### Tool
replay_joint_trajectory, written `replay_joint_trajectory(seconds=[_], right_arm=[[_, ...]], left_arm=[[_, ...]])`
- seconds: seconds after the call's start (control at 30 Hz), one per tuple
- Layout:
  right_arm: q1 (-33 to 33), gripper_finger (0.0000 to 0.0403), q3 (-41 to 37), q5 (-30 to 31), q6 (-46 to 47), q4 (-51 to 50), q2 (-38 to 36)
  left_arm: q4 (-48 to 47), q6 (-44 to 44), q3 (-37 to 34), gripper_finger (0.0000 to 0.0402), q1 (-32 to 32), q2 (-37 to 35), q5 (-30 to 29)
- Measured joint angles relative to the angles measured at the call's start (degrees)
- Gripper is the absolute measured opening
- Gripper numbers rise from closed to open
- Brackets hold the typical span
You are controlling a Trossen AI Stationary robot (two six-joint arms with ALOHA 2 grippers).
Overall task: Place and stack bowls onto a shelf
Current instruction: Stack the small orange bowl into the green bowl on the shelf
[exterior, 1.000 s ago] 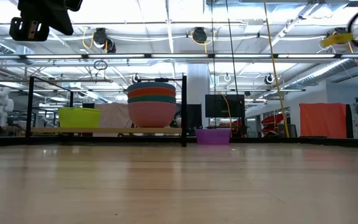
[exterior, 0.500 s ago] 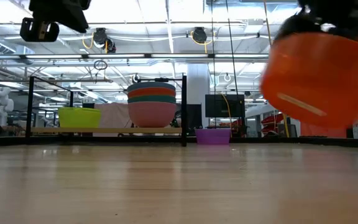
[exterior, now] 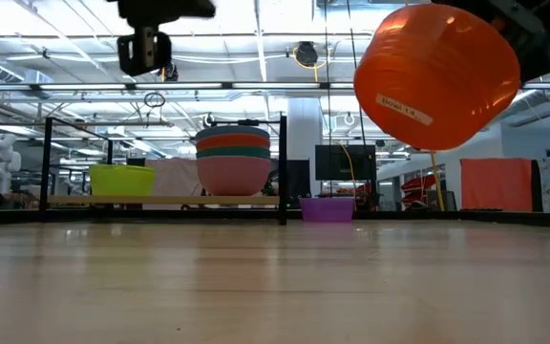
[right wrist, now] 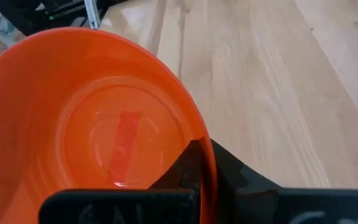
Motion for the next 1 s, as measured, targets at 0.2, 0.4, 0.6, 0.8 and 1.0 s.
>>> replay_joint_trajectory(seconds=[0.2, 0.4, 0.6, 0.8, 1.0], right_arm=[[0.0, 0.0, 0.0, -0.74, 0.0, 0.22, 0.0], [0.0, 0.0, 0.0, -0.7, -0.12, 0.54, 0.0], [-0.38, 0.0, 0.02, 2.63, -1.15, 0.9, 0.0], [-3.12, 0.0, 2.58, 2.58, 4.09, -5.38, 0.0], [-5.38, 0.0, 12.87, 2.61, -1.1, -22.43, 1.59]], left_arm=[[2.8, 1.92, 0.01, 0.0011, 0.74, 0.35, 1.26], [10.07, 2.32, 0.01, 0.003, 1.28, 1.48, 1.26], [13.15, 3.7, 0.01, 0.0066, 2.56, 2.0, 1.22], [17.41, 15.85, -0.04, 0.0082, 3.37, 1.93, 1.14], [16.57, 28.94, -0.04, 0.0081, 3.46, 1.94, -2.2]])
